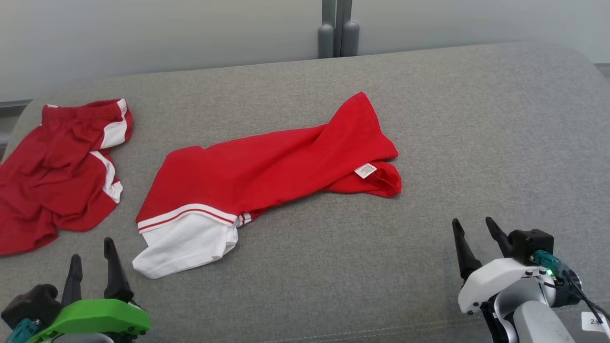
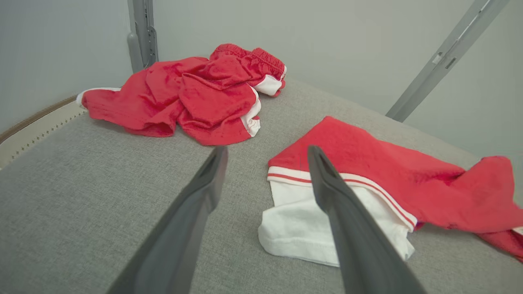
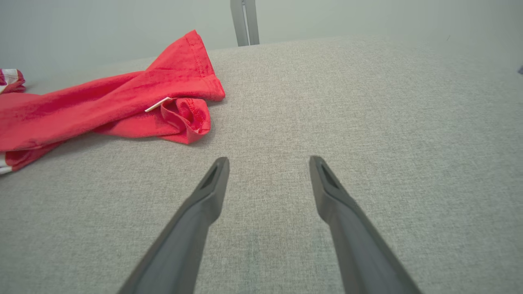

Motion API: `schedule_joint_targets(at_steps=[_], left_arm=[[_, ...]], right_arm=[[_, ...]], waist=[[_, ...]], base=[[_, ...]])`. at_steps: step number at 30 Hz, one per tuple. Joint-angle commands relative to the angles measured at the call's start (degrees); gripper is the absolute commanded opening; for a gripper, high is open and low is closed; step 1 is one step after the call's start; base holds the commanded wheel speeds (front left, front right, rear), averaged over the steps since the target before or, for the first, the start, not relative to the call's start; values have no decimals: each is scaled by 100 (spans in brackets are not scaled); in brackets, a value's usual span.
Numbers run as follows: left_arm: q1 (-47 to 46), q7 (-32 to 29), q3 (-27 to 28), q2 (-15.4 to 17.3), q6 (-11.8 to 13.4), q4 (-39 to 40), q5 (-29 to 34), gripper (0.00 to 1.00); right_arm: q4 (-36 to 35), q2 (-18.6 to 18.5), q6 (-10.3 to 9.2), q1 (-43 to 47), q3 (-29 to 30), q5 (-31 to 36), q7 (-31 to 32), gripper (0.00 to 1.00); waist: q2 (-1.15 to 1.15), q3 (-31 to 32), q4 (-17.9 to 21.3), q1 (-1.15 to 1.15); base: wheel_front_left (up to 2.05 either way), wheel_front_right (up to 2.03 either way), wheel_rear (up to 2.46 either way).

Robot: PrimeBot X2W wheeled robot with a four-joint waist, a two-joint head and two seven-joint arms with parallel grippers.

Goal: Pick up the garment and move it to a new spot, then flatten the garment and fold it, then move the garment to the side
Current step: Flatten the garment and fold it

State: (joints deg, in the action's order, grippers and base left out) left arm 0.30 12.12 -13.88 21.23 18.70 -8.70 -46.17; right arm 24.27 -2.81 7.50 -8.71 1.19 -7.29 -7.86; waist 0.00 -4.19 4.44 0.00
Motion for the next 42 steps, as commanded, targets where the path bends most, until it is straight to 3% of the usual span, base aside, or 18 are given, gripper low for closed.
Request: schedule_joint_targets(at_steps=[1,5,6,8,15,19,29,42], left_arm=[[72,157,124,-137,-140,92,-22,100],[26,319,583,-659,-567,486,270,100],[104,310,879,-992,-824,665,504,100],[213,303,1099,-1264,-1089,777,757,100],[471,303,1518,-1712,-1704,705,1413,100],[592,303,1462,-1795,-1830,560,1664,100],[525,303,1141,-1828,-2008,552,2011,100],[-18,304,713,-1830,-2247,483,2103,100]], right_arm=[[-11,-15,-1,-70,76,19,20,100],[-8,-11,-1,-99,227,-186,-35,100],[-14,-14,-1,-86,236,-378,-137,100],[0,-17,-1,-39,210,-517,-255,100],[95,-14,-1,115,230,-984,-506,100],[218,-16,-1,-47,342,-921,-433,100],[839,-13,-1,-1252,503,-471,458,100],[2044,-26,-1,-2902,1724,761,1582,100]], waist=[[0,48,-78,0],[0,128,-214,0],[0,182,-275,0],[0,252,-326,0],[0,440,-484,0],[0,450,-604,0],[0,10,-988,0],[0,-816,-1524,0]], base=[[0,0,0],[0,0,0],[0,0,0],[0,0,0],[0,0,0],[0,0,0],[0,0,0],[0,0,0]])
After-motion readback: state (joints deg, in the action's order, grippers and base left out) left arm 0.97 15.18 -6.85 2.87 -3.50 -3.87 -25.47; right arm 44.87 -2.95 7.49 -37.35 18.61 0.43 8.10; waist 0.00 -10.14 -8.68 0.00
